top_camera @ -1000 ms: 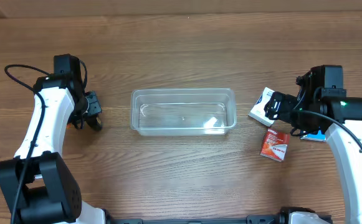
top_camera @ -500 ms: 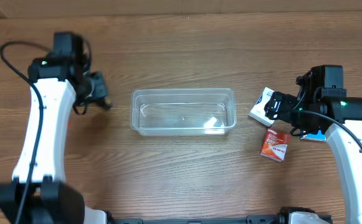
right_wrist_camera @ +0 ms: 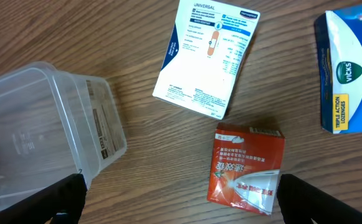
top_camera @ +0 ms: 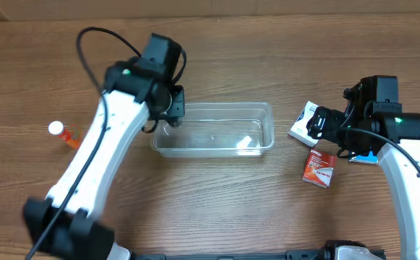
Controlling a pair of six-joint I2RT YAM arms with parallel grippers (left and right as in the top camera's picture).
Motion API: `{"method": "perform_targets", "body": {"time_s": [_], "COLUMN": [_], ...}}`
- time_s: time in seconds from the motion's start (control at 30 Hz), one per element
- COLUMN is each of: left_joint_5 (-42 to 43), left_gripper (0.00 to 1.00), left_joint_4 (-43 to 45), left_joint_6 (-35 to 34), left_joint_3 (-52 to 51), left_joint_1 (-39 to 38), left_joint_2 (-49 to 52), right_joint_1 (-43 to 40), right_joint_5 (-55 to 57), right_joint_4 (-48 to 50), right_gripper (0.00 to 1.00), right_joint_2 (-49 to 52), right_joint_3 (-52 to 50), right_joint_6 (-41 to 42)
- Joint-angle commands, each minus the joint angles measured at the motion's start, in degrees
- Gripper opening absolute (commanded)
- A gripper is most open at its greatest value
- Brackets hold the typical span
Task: Pack container
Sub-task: 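Carry black bottle into the container and release it with left gripper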
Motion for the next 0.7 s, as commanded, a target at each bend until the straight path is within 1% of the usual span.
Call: {"method": "perform_targets", "body": {"time_s": [0.0, 0.2, 0.37, 0.4, 0.47, 0.5, 0.53, 0.63, 0.67], "left_joint_5": [-2.2, -3.8, -3.9, -3.9, -3.9, -3.9, -3.9, -3.9, -3.9], "left_gripper": [0.04, 0.04, 0.04, 0.06, 0.11, 0.18, 0.29, 0.40, 0.41], "left_joint_4": [0.3, 2.1, 3.0, 3.1, 3.1, 3.1, 3.1, 3.1, 3.1], "left_joint_6": [-2.4, -2.5, -2.6, -2.6, -2.6, -2.6, -2.6, -2.6, -2.6], "left_joint_3": [-0.5, -0.5, -0.5, -0.5, -0.5, -0.5, -0.5, -0.5, -0.5], "left_joint_1": [0.2, 0.2, 0.3, 0.3, 0.3, 0.3, 0.3, 0.3, 0.3], "left_joint_2": [5.9, 12.0, 14.5, 14.8, 15.2, 15.2, 15.2, 15.2, 15.2], "right_joint_1": [-0.2, -0.2, -0.2, -0.2, -0.2, -0.2, -0.2, -0.2, -0.2], "right_joint_5": [-0.2, -0.2, -0.2, -0.2, -0.2, -0.2, -0.2, -0.3, -0.2], "right_joint_4": [0.1, 0.1, 0.1, 0.2, 0.3, 0.3, 0.3, 0.3, 0.3], "right_gripper": [1.00, 1.00, 1.00, 1.00, 1.00, 1.00, 1.00, 1.00, 1.00], "right_joint_2": [-0.3, -0.3, -0.3, -0.3, -0.3, -0.3, -0.3, -0.3, -0.3], "right_joint_3": [1.8, 1.8, 1.8, 1.8, 1.8, 1.8, 1.8, 1.8, 1.8], "right_joint_6": [0.2, 0.2, 0.2, 0.2, 0.2, 0.2, 0.2, 0.2, 0.2]}}
